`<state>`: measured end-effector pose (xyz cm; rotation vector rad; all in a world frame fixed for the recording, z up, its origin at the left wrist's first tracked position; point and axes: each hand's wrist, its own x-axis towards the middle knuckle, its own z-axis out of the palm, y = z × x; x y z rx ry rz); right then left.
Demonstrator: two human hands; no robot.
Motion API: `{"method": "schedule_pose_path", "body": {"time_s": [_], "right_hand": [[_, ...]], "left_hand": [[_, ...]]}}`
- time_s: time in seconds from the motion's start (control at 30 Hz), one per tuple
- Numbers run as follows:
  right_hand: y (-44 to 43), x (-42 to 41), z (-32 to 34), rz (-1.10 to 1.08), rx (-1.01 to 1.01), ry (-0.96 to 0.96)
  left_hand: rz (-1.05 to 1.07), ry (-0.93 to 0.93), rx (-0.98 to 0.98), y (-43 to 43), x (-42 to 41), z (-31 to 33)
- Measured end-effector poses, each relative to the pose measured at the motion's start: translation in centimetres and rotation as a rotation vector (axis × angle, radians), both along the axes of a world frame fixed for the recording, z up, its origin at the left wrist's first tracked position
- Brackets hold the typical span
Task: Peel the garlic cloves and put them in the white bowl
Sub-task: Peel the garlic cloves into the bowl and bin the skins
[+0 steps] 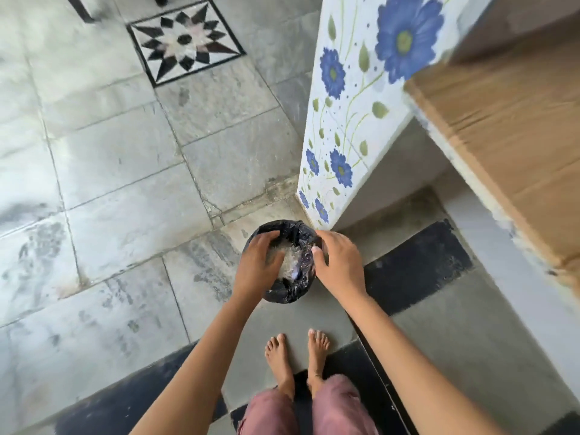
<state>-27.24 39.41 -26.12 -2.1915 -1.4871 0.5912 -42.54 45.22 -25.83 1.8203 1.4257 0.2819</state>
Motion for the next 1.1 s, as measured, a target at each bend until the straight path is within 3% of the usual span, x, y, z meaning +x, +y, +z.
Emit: {"method": "schedule_pose_path", "body": {"time_s": [0.23, 0.5, 0.7, 0.9, 1.1], "right_hand": [[-11.9, 1.8, 15.5, -0.2, 0.389, -0.11], [-30.2, 9.4, 23.1, -0.521, 0.56, -0.285], [-43.5, 15.0, 23.7, -0.759, 0.46, -0.399], [-50.5, 17.9, 21.7, -0.932, 0.208, -0.469], [-52.1, 18.7, 20.3, -0.983, -0.013, -0.432]], "left_hand": [[-0.199, -0.056, 0.259, -8.0, 2.4, 15.5], [-0.517, -0.198, 0.486, -20.7, 12.6, 24.4], [-0.744, -0.292, 0.528, -30.2, 20.9, 26.7], [-0.881, -0.16, 0.577, -34.3, 28.3, 26.5], [-0.909, -0.04, 0.484, -33.9, 35.1, 25.8]]}}
